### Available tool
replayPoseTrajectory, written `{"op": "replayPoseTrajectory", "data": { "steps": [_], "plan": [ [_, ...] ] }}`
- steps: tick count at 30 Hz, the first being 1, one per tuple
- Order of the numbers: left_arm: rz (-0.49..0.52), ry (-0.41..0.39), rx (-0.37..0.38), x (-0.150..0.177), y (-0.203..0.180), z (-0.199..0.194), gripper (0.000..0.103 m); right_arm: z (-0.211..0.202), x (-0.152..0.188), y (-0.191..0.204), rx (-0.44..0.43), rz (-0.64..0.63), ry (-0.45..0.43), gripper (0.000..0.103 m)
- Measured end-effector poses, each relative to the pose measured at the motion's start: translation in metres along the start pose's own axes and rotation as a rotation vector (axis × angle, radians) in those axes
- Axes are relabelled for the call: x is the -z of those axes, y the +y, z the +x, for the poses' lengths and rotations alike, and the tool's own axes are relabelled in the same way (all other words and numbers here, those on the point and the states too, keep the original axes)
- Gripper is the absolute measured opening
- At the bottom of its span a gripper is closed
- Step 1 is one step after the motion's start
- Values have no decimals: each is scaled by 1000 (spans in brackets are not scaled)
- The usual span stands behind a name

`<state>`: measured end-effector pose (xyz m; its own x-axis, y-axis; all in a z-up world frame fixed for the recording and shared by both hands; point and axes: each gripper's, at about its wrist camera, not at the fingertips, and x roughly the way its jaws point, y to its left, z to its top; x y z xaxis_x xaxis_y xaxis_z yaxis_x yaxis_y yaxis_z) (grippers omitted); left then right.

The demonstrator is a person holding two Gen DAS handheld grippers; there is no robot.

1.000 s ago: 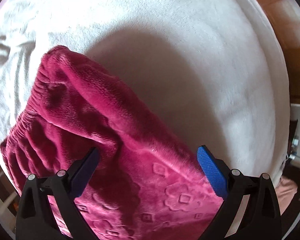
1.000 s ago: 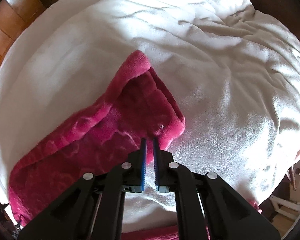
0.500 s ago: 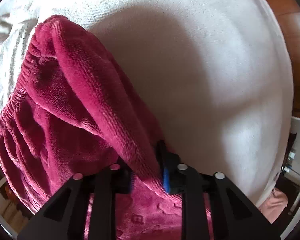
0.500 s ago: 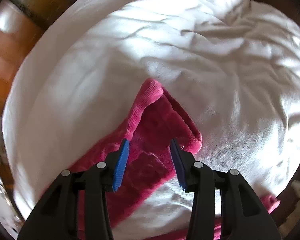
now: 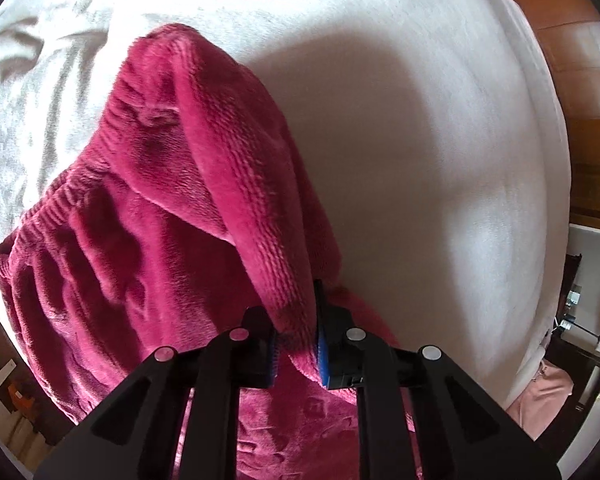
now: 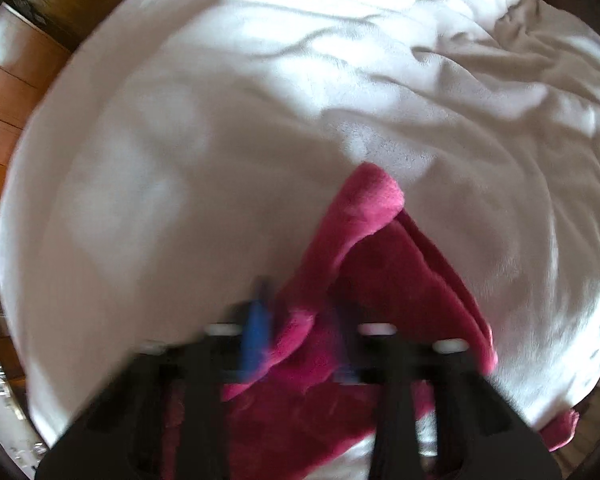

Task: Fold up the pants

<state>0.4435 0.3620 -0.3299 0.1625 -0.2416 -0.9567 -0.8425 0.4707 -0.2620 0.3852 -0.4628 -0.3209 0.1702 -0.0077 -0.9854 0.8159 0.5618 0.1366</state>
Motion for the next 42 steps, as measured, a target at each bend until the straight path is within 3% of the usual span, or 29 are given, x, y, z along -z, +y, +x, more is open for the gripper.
{"op": "replayPoseTrajectory", "data": {
  "steps": [9, 21, 29, 37, 42],
  "plan": [
    [20, -32, 67, -13, 34, -51, 9, -59, 23, -7, -52, -86, -125, 6],
    [112, -11, 145, -3, 84, -105, 8, -154, 94, -75, -156, -15, -234, 6],
    [150, 13, 184, 6, 141, -132, 8, -176, 146, -119, -151, 53, -269, 6],
    [152, -22, 218, 39, 191, -166, 8, -182, 182, -161, -180, 61, -268, 6],
    [162, -53, 180, 77, 226, -187, 8, -203, 201, -189, -205, 12, -305, 6]
  ]
}}
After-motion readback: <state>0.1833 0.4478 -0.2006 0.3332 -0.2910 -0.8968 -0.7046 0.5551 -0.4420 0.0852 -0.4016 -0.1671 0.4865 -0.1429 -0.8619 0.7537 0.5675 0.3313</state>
